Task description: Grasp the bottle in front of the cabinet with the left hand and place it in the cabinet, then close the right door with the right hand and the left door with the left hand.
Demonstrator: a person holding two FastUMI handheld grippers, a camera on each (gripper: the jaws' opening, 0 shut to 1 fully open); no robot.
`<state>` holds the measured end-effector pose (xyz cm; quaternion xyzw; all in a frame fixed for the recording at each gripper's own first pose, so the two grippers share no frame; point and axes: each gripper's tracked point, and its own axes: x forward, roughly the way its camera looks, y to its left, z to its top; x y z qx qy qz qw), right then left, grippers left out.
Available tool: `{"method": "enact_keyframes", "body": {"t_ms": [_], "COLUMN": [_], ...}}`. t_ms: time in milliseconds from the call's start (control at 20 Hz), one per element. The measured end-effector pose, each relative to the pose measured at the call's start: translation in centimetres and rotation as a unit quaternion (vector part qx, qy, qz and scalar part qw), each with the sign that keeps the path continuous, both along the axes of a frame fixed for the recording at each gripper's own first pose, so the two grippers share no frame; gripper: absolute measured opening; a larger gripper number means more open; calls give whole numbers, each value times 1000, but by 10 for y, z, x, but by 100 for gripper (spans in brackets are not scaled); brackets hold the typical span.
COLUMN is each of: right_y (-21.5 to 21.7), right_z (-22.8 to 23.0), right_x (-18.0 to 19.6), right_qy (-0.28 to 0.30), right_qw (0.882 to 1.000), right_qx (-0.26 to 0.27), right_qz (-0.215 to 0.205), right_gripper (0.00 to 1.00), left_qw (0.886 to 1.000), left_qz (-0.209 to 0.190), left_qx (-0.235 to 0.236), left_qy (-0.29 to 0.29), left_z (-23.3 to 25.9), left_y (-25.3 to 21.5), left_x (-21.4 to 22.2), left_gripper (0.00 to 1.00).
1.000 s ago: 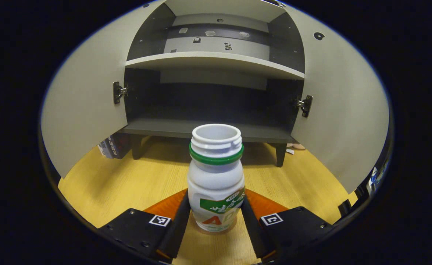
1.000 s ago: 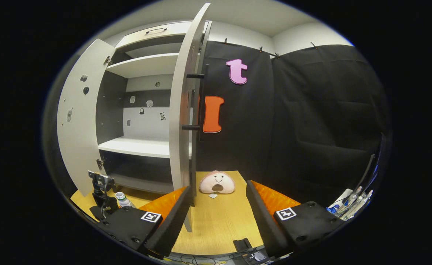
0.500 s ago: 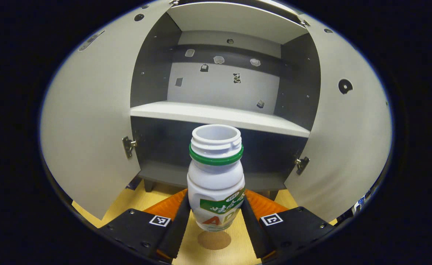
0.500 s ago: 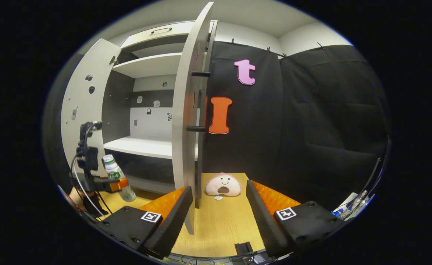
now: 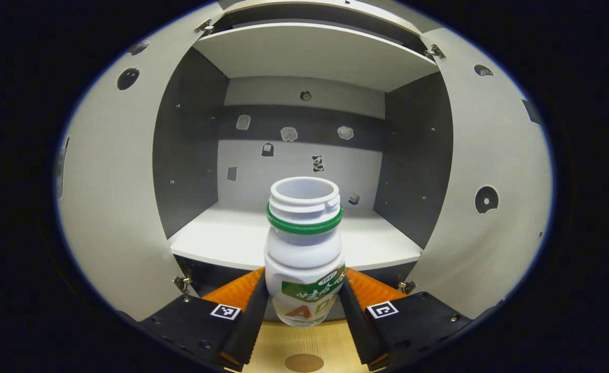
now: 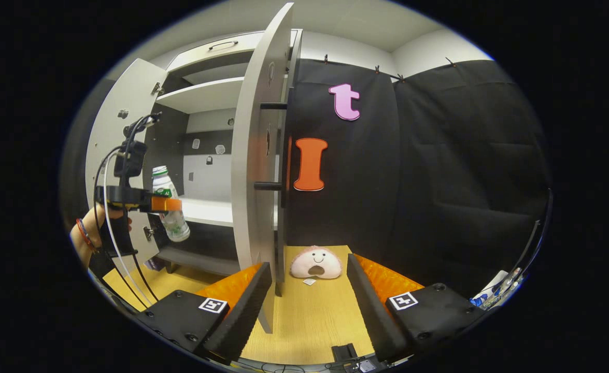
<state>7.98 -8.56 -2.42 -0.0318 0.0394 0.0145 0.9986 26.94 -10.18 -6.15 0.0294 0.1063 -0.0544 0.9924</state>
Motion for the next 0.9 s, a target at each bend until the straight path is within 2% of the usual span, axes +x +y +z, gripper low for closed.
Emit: {"method": "enact_keyframes", "body": {"t_ms": [200,500,700,900], "right_y": [-7,-19,-27,-24], "right_z": [7,18,19,14], "right_x": [0,0,-1,4], "right_qy": [-1,3,2,13], "right_qw": [1000,999,999,998], "right_qx": [8,16,14,17], "right_qz": [-9,-31,-52,-55], "right_gripper": [97,97,97,97], "left_qw": [1000,1000,1000,999], "left_qz": [-4,-12,-14,-16], "left_qx": [-9,-13,6,21], "left_qy": [-9,10,16,21], "left_z": [26,29,27,23], "left_y": [-6,-16,-20,-23], "left_x": [32,79,101,114], "left_gripper": [74,74,74,74]}}
